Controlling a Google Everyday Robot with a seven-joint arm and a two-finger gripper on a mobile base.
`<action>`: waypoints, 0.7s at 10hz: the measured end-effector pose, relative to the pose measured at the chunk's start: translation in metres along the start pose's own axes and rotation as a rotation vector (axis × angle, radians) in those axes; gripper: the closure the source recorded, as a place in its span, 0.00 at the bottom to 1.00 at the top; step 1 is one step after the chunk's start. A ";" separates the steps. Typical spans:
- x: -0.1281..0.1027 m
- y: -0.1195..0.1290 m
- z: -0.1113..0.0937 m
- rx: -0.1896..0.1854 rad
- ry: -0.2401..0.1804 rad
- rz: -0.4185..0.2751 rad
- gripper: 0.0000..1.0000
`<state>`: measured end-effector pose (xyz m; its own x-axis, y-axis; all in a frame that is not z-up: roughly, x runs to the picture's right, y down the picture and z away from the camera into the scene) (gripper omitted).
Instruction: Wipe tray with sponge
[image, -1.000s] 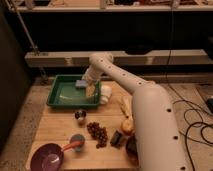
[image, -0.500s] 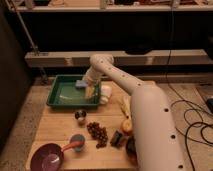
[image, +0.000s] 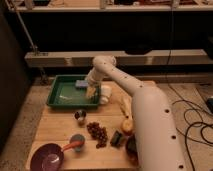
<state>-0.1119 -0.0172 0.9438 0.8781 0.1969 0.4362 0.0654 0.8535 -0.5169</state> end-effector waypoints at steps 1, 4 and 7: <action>0.002 -0.004 0.001 0.003 0.007 0.006 0.20; 0.008 -0.013 0.011 -0.005 0.015 0.034 0.20; 0.016 -0.021 0.021 -0.018 0.018 0.057 0.20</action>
<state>-0.1095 -0.0217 0.9774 0.8890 0.2356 0.3925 0.0238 0.8325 -0.5536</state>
